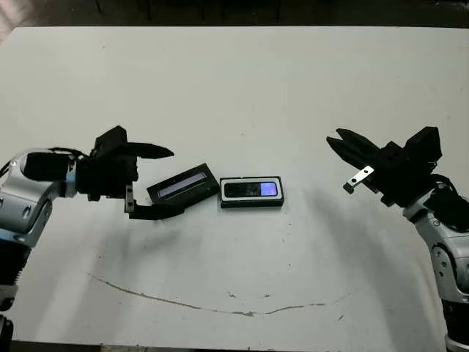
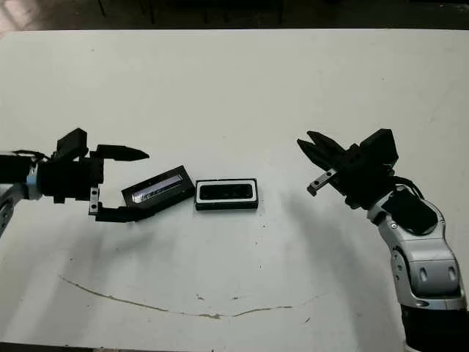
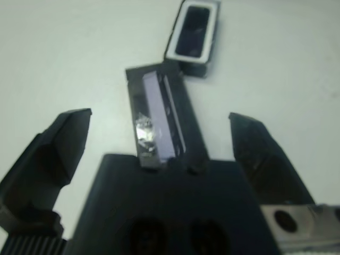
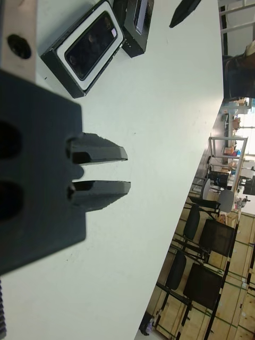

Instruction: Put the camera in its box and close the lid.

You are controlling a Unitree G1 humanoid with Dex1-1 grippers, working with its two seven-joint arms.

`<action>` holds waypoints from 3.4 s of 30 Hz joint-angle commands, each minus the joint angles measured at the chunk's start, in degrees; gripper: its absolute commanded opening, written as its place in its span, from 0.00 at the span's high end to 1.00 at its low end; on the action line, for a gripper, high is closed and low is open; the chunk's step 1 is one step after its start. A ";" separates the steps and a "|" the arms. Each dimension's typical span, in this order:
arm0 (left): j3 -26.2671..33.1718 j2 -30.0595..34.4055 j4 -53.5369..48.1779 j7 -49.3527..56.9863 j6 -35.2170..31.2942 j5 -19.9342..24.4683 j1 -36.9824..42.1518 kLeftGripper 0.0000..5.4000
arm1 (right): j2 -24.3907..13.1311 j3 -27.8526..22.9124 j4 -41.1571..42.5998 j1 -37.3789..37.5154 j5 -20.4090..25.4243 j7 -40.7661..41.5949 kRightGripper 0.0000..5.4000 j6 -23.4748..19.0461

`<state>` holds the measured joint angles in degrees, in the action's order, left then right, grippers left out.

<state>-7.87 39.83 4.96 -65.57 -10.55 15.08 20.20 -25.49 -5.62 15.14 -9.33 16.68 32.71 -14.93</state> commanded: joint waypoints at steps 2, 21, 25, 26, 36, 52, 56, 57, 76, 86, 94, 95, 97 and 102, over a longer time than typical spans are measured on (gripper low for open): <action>0.16 -0.66 -0.49 1.56 0.26 -0.80 -3.80 0.01 | -0.94 0.54 0.01 0.36 -0.97 -0.52 1.00 -1.22; 3.01 -1.67 -5.18 9.81 -3.70 -1.44 -11.47 0.08 | -1.64 0.53 -0.40 0.12 -1.22 0.06 1.00 -0.85; 6.30 -5.37 -3.94 12.88 -1.01 1.01 -13.19 0.25 | -1.97 0.83 -0.72 -0.02 -1.64 0.26 1.00 -0.56; 6.87 -6.01 -3.26 12.98 -0.14 1.49 -13.26 0.29 | -2.01 0.85 -0.74 -0.05 -1.59 0.16 1.00 -0.76; 7.68 -5.60 -1.19 10.00 0.21 3.92 -12.24 0.73 | -2.16 1.35 -1.32 -0.50 -2.25 -0.20 1.00 -0.44; 11.00 -0.33 -5.23 7.25 -6.77 6.28 -11.23 0.85 | -1.88 1.86 -1.33 -0.27 -2.86 -0.90 1.00 -1.32; 15.66 -5.04 -6.67 14.28 -1.17 6.97 -11.27 0.85 | -1.61 1.80 -1.50 -0.02 -2.61 -1.01 1.00 -0.93; 16.36 -6.18 -7.58 16.44 -0.57 6.94 -11.08 0.85 | -1.66 1.80 -1.52 0.01 -2.53 -0.94 1.00 -0.92; -1.20 -12.27 -2.92 11.93 -0.66 1.58 1.33 0.85 | -2.20 -0.08 -1.54 0.97 0.24 -0.40 1.00 -0.84; -8.36 -9.42 4.10 0.92 -2.74 -4.19 9.26 0.85 | -2.34 -1.08 -1.81 0.99 1.05 0.31 1.00 -1.21; -9.14 -8.92 7.98 -1.38 -3.17 -6.54 10.99 0.85 | -2.93 -1.44 -1.47 1.01 0.84 0.42 1.00 -1.72; -9.07 -8.93 8.26 -1.62 -2.47 -6.74 11.01 0.85 | -2.81 -1.43 -2.02 0.89 0.95 0.75 1.00 -1.18; -8.94 -8.93 8.39 -1.97 -2.27 -7.00 11.04 0.85 | -2.74 -1.40 -2.02 0.79 1.11 0.69 1.00 -1.75; -9.63 -8.52 7.44 -2.94 -4.91 -7.67 11.28 0.85 | -3.00 -1.46 -2.24 0.87 1.04 1.04 1.00 -1.58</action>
<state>-16.50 29.94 12.23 -67.86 -14.15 8.64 31.84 -27.62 -6.91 13.67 -9.31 17.56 33.01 -15.99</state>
